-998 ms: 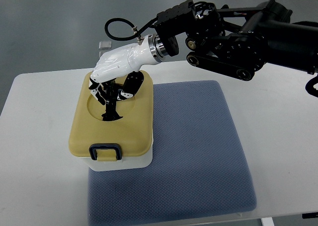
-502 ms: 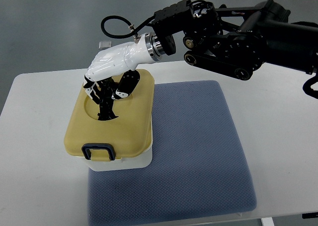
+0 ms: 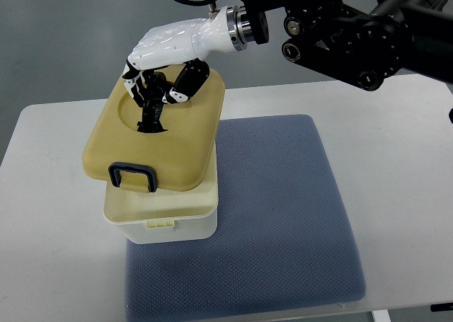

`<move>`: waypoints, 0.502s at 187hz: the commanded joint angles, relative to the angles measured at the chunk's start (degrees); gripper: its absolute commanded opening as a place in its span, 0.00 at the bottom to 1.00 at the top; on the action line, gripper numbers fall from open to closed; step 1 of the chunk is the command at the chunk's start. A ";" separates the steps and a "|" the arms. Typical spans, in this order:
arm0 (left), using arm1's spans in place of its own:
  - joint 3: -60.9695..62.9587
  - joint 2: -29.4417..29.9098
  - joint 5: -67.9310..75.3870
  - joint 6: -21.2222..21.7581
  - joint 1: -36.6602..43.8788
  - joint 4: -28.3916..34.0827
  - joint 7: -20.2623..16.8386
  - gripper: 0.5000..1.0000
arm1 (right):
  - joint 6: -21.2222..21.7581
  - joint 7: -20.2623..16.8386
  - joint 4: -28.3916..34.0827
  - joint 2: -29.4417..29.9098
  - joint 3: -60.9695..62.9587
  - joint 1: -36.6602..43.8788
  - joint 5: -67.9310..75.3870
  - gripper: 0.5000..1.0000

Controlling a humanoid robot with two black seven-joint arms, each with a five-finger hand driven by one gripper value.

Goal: Open white storage box with right hand
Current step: 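Lift the yellow lid up off the white box with the right hand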

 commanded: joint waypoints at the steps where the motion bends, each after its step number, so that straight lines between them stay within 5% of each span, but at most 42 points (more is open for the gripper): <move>1: 0.00 0.00 0.00 0.00 0.00 0.00 0.00 1.00 | -0.37 0.00 -0.18 -3.23 0.18 -1.39 0.07 0.00; 94: 0.00 0.00 0.00 0.00 0.00 0.00 0.00 1.00 | -2.13 0.00 -0.88 -21.16 7.21 -16.06 -0.02 0.00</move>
